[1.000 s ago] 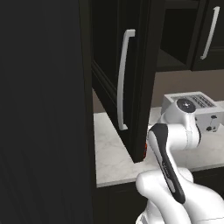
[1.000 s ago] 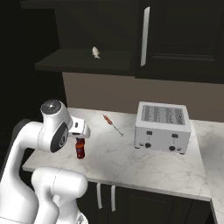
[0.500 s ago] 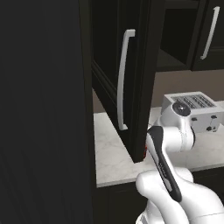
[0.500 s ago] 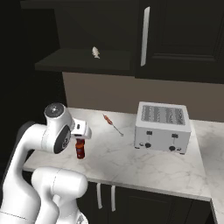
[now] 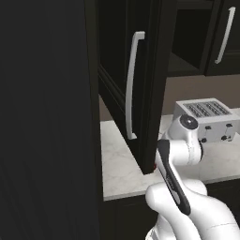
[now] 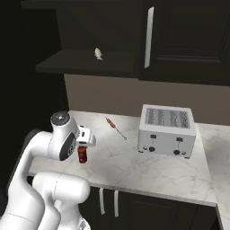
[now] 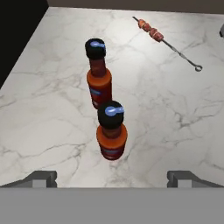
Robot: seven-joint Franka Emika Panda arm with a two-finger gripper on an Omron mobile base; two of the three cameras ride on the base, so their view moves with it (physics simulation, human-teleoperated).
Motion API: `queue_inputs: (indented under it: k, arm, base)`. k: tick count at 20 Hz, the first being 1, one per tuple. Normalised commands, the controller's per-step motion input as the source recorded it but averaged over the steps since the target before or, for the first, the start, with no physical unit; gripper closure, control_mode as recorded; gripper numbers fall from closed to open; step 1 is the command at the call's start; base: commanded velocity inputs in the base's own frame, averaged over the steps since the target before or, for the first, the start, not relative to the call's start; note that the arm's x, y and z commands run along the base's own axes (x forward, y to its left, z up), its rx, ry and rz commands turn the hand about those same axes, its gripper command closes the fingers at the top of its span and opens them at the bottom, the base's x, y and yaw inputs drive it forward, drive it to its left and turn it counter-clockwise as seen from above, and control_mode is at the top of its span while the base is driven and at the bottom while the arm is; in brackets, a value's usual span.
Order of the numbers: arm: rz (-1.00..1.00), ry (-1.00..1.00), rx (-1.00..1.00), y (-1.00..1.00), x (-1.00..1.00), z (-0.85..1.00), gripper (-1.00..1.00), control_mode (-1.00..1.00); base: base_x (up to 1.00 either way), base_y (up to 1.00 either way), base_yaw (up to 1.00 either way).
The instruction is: Pick the condiment bottle and condiment bottle from the counter and place them in the cabinet.
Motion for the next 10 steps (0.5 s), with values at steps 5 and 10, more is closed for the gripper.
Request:
queue_inputs:
  k: [5,10]
  arm:
    - [0.00,0.00,0.00,0.00,0.15,-0.31,-1.00,-1.00]
    - [0.00,0.00,0.00,0.00,0.11,-0.16,-1.00,-1.00]
  base:
    - [0.00,0.00,0.00]
    - [0.00,0.00,0.00]
